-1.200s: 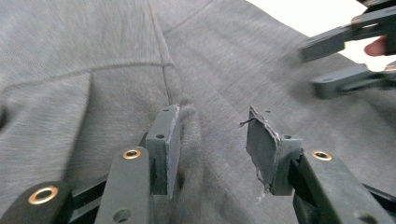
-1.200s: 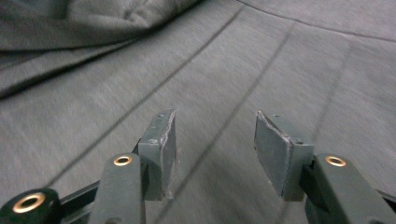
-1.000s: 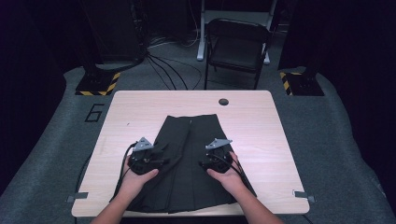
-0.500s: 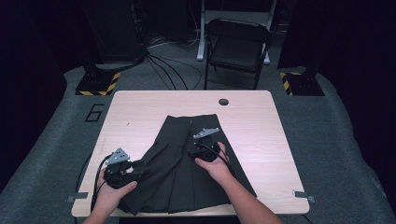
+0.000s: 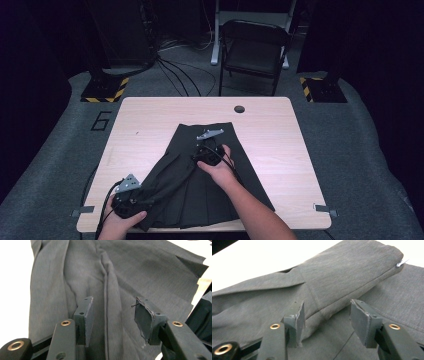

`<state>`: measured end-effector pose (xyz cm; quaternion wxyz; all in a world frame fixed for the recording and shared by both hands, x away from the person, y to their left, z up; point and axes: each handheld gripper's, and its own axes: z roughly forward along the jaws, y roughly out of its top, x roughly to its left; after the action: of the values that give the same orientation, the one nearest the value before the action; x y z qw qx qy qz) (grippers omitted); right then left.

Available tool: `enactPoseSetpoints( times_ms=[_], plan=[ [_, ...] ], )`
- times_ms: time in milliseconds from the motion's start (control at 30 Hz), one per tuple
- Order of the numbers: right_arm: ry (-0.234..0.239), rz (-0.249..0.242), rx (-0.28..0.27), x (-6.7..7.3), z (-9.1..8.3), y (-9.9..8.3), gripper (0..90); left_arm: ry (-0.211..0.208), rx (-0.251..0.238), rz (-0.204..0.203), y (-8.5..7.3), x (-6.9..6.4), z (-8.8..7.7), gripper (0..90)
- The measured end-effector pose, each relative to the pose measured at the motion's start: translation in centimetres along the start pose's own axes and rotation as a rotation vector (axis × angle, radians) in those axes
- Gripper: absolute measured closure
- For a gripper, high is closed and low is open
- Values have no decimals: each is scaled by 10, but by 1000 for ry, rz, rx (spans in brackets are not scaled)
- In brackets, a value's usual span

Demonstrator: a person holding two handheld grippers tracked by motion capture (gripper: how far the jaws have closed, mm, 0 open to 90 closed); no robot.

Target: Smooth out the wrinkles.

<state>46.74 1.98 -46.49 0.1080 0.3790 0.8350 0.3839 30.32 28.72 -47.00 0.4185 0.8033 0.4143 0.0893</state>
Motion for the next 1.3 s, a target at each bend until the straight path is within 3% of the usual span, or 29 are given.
enactPoseSetpoints(
  times_ms=[133, 200, 400, 467, 600, 733, 833, 867, 1067, 1300],
  plan=[
    [-3, 61, 15, -1, 9, 3, 392, -10, 4, -12, -8, 0, -2, 528],
    [0, 47, 14, -3, 15, 4, 381, -23, 7, -18, -13, -2, -5, 574],
    [-25, 50, 65, -2, 34, 0, 366, -46, 35, 24, -19, -8, -6, 783],
    [-33, 55, 78, -2, 39, -2, 387, -48, 32, 39, -19, -11, -6, 846],
    [-36, 30, 98, 1, 44, -2, 497, -63, 30, 53, -17, -16, -5, 867],
    [-31, -21, 71, 6, 41, 0, 661, -69, 15, 102, -12, -20, -9, 870],
    [-25, -29, 27, 11, 35, 4, 718, -82, -20, 96, -7, -24, -14, 871],
    [-28, -50, 14, 10, 33, 5, 725, -87, -35, 93, -5, -25, -15, 871],
    [-31, -75, -8, 14, 21, 25, 755, -113, -77, 113, 9, -29, -22, 872],
    [-8, -80, -70, 7, 8, 53, 772, -146, -162, 191, 41, -44, -30, 872]
  ],
)
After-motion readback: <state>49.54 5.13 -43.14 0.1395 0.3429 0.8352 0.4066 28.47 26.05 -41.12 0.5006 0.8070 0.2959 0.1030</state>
